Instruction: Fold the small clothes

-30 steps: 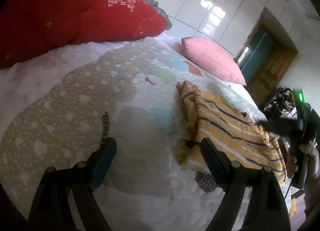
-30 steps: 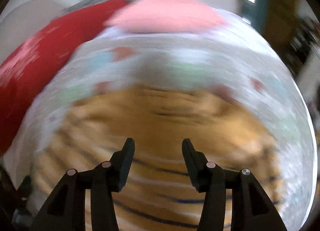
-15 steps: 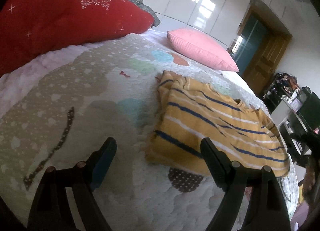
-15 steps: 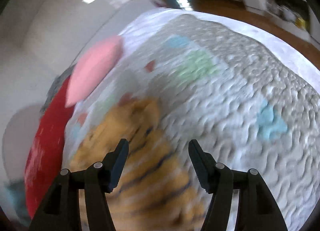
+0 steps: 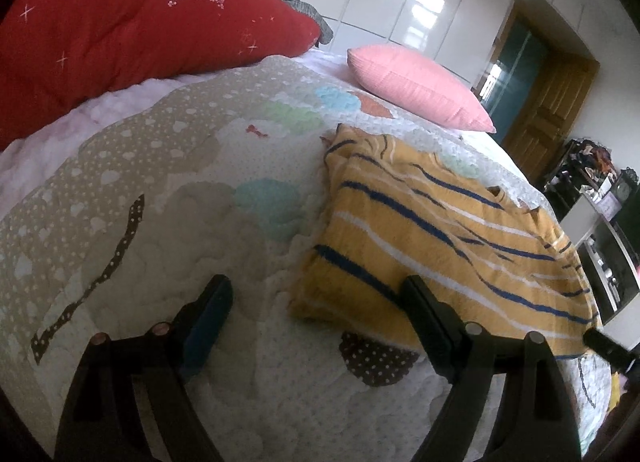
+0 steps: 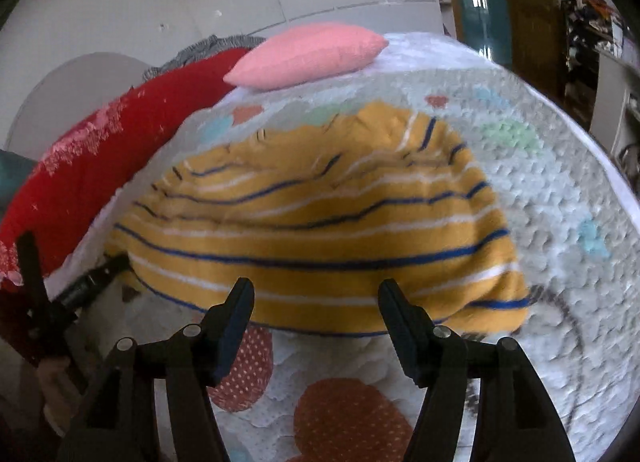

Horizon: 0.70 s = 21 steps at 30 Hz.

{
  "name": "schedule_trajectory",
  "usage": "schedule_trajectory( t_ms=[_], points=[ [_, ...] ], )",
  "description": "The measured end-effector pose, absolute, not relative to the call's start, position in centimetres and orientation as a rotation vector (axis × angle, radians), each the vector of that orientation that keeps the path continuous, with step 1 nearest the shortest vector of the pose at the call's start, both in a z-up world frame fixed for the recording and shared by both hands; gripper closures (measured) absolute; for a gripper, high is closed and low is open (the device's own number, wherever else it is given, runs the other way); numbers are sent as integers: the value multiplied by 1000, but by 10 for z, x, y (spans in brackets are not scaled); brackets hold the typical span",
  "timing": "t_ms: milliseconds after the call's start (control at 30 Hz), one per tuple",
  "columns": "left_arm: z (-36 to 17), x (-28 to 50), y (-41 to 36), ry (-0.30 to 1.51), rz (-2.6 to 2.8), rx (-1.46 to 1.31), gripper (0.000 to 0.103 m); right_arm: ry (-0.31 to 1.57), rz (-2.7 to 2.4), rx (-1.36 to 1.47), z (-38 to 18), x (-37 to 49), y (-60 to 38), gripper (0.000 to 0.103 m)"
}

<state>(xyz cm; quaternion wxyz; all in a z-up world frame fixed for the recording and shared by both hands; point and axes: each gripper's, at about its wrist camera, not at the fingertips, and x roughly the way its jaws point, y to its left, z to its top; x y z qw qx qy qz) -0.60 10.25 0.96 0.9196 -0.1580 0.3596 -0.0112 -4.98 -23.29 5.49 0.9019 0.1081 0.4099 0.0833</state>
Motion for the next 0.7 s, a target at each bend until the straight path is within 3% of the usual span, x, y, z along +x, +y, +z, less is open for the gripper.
schedule_trajectory(
  t_ms=[133, 700],
  points=[
    [8, -4, 102, 748, -25, -322, 14, 865, 153, 271, 36, -49, -234, 32],
    [5, -1, 97, 756, -28, -301, 10, 770, 120, 232, 16, -61, -210, 2]
  ],
)
